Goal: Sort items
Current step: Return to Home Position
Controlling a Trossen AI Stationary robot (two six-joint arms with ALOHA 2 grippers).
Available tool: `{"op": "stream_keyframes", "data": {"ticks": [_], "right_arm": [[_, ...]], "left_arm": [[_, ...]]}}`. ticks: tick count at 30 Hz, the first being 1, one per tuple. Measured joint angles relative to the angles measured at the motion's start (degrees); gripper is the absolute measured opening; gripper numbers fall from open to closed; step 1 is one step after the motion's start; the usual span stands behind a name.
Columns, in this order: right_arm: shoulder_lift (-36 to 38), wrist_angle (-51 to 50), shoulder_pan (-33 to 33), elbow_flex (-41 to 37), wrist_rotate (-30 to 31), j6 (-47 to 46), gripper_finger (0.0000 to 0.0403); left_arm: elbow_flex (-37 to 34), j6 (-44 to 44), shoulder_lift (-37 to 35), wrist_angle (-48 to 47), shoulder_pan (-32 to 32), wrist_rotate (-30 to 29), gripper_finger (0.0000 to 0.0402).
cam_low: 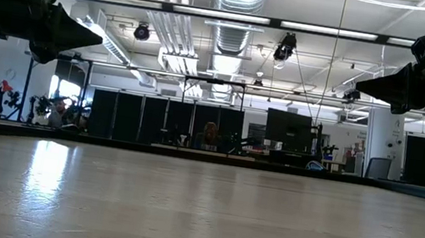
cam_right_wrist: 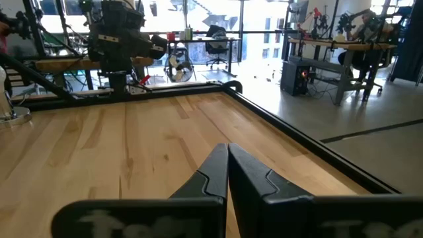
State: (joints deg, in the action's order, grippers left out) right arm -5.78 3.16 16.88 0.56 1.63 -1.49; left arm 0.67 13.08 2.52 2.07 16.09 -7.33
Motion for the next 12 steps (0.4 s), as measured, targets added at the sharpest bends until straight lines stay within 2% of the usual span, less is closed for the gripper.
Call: {"op": "stream_keyframes", "data": {"ticks": [12], "right_arm": [[0.0, 0.0, 0.0, 0.0, 0.0, 0.0, 0.0009]], "left_arm": [[0.0, 0.0, 0.0, 0.0, 0.0, 0.0, 0.0]]}}
